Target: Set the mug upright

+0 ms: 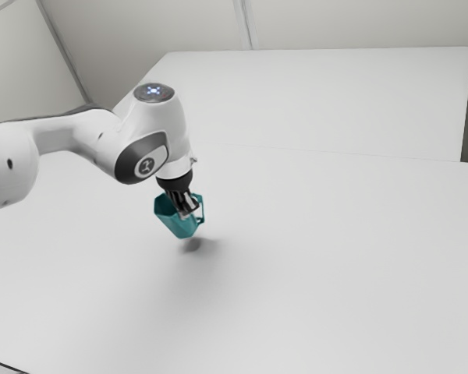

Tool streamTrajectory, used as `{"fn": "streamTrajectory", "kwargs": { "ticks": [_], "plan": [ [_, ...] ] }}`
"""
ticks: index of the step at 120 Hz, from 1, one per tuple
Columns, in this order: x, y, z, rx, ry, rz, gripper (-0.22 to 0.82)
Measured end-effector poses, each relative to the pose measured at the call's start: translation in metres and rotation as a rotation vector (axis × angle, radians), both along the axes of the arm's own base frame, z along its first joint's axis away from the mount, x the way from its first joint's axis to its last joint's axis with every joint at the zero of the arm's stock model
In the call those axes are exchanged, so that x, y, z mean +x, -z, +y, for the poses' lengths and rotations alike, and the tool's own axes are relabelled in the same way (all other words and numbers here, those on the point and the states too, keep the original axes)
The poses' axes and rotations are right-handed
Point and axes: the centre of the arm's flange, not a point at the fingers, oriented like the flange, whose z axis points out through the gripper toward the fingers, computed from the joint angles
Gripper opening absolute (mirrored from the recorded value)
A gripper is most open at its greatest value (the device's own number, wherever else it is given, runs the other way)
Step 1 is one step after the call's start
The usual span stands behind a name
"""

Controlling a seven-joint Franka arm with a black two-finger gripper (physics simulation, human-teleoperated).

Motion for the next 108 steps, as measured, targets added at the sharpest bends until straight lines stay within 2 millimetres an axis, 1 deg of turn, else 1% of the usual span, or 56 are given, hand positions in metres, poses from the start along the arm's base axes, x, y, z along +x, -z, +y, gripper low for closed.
{"fn": "streamTrajectory", "kwargs": {
  "ticks": [12, 20, 29, 35, 51, 64, 88, 108],
  "plan": [
    [-0.002, 0.01, 0.02, 0.031, -0.006, -0.005, -0.18],
    [-0.007, 0.021, 0.034, 0.038, -0.02, 0.001, -0.18],
    [-0.012, 0.027, 0.042, 0.034, -0.03, -0.002, -0.18],
    [-0.018, 0.031, 0.041, 0.024, -0.032, 0.0, -0.18],
    [-0.025, 0.036, 0.029, 0.004, -0.023, 0.011, -0.18],
    [-0.029, 0.038, 0.026, 0.003, -0.027, 0.033, -0.18],
    [-0.024, 0.054, 0.026, 0.01, -0.028, 0.071, -0.18],
    [-0.018, 0.062, 0.024, 0.015, -0.021, 0.084, -0.18]
  ]
}}
